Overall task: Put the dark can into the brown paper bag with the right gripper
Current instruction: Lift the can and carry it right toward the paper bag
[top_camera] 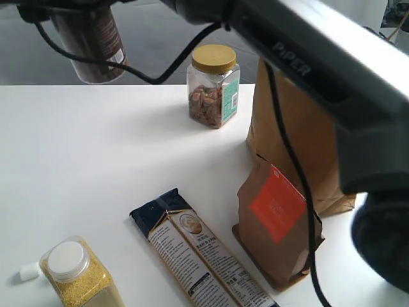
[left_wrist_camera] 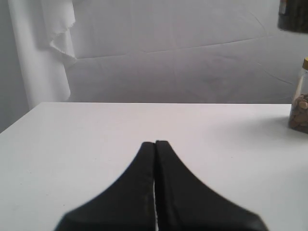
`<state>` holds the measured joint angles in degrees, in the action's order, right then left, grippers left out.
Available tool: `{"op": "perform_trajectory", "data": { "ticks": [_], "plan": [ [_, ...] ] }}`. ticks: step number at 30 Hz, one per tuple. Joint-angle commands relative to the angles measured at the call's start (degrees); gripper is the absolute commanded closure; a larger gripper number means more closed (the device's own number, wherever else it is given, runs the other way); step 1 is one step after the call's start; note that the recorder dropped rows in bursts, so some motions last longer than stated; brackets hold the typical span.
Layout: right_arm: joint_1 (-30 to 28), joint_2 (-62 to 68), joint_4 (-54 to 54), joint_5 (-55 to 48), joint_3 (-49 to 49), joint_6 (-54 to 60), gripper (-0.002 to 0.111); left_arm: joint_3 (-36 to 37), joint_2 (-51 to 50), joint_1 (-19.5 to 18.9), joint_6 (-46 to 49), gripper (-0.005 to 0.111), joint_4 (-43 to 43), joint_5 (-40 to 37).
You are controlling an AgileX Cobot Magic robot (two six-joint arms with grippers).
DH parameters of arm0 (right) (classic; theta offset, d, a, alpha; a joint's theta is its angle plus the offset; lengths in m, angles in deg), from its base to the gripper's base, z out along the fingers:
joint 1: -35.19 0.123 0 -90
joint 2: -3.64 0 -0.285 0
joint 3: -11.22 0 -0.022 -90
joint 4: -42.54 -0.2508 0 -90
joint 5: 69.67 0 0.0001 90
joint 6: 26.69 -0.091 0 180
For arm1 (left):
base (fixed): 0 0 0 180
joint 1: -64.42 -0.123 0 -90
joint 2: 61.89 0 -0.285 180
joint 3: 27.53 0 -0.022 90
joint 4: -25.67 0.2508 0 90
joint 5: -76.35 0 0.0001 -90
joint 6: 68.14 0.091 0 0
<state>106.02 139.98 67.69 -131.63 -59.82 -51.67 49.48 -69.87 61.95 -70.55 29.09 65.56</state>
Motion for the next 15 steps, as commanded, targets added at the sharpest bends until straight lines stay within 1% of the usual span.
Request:
{"op": "perform_trajectory", "data": {
  "ticks": [1, 6, 13, 15],
  "plan": [
    [2.66, -5.76, 7.94, -2.88, -0.51, 0.14, 0.108, 0.20, 0.20, 0.35, -0.20, 0.107, 0.15, 0.01],
    [4.05, -10.06, 11.85, -7.79, -0.51, 0.14, 0.108, 0.20, 0.20, 0.35, -0.20, 0.107, 0.15, 0.01],
    [4.60, -16.56, 16.05, -8.00, -0.13, 0.43, 0.108, 0.20, 0.20, 0.35, -0.20, 0.107, 0.15, 0.01],
    [5.78, -20.62, 19.39, -8.00, 3.01, 0.31, 0.108, 0.20, 0.20, 0.35, -0.20, 0.107, 0.15, 0.01]
  ]
}}
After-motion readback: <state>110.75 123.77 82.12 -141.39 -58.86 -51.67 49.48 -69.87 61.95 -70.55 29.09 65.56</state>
